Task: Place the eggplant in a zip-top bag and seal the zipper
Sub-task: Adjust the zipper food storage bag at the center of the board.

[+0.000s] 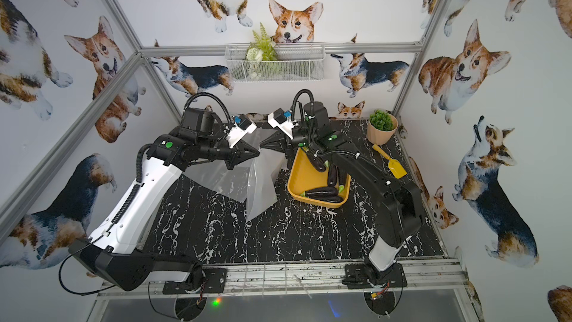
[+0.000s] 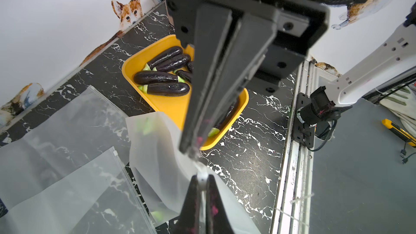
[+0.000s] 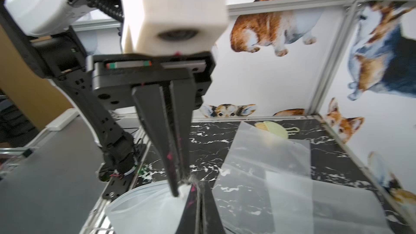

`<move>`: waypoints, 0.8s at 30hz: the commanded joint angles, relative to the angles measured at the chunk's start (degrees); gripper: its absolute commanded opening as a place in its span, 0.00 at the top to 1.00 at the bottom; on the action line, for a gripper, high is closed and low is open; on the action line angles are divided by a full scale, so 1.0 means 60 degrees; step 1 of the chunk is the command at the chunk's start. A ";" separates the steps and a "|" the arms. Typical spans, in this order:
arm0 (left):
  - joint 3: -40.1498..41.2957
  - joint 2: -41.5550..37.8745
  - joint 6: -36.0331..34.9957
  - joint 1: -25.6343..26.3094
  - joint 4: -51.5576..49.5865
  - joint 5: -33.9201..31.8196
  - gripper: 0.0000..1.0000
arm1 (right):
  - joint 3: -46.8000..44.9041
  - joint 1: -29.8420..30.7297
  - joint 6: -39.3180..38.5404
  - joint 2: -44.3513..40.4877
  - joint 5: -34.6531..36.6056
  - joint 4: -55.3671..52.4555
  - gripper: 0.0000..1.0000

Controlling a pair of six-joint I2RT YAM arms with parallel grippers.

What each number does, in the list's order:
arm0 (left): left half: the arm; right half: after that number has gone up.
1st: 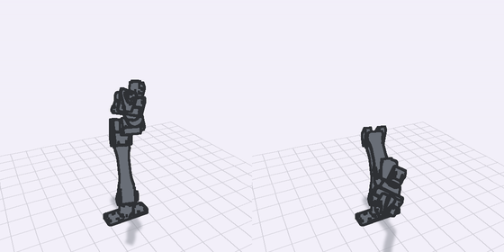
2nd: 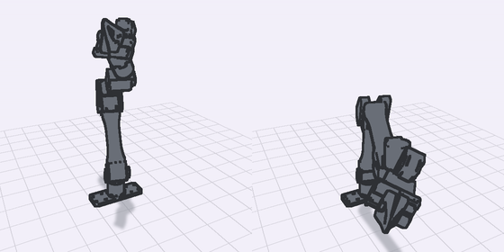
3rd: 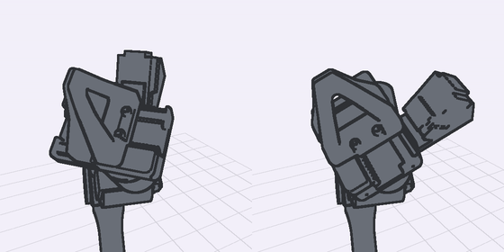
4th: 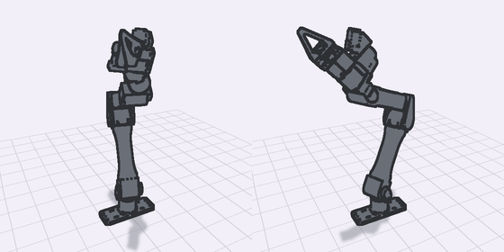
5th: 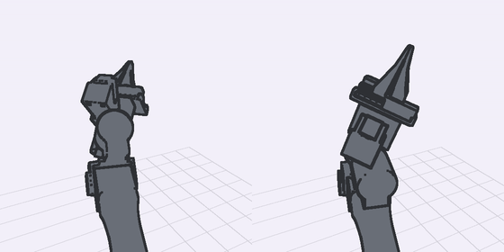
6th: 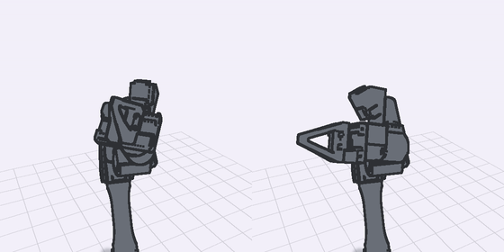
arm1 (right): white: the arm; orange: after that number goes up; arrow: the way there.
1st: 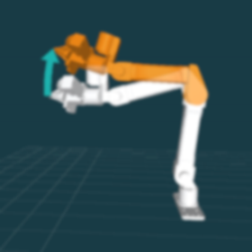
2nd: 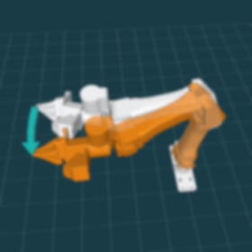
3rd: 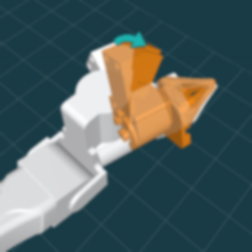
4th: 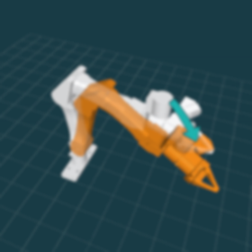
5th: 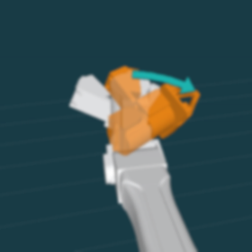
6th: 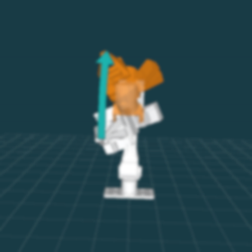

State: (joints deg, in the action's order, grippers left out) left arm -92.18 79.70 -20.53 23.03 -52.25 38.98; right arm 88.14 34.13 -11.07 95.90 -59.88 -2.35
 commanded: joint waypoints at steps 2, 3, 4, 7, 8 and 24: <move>0.0017 -0.0129 -0.0034 -0.0006 -0.0161 0.0187 1.00 | 0.0001 0.0001 0.0167 -0.0072 0.0474 0.0741 1.00; 0.0013 -0.0140 -0.0021 -0.0013 -0.0154 0.0194 1.00 | -0.0012 0.0003 0.0126 -0.0089 0.0438 0.0702 1.00; 0.0014 -0.0142 -0.0020 -0.0007 -0.0154 0.0192 1.00 | -0.0010 0.0005 0.0106 -0.0089 0.0408 0.0689 1.00; 0.0019 -0.0149 -0.0005 -0.0046 -0.0099 0.0122 1.00 | 0.0085 -0.0117 -0.0209 -0.0111 -0.0092 0.0181 1.00; -0.0023 -0.0146 -0.0057 -0.0102 -0.0128 0.0121 1.00 | 0.0110 -0.0214 -0.0297 -0.0137 -0.0204 0.0024 1.00; -0.1955 0.0836 -0.1215 0.0070 -0.1831 0.0577 1.00 | 0.1089 -0.0104 -0.4146 -0.0015 -0.0918 -0.4238 0.46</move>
State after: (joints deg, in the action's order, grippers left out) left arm -102.72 84.40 -25.50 22.87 -60.77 40.80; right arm 93.36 32.77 -31.11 95.18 -65.69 -24.75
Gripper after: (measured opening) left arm 0.071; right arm 0.538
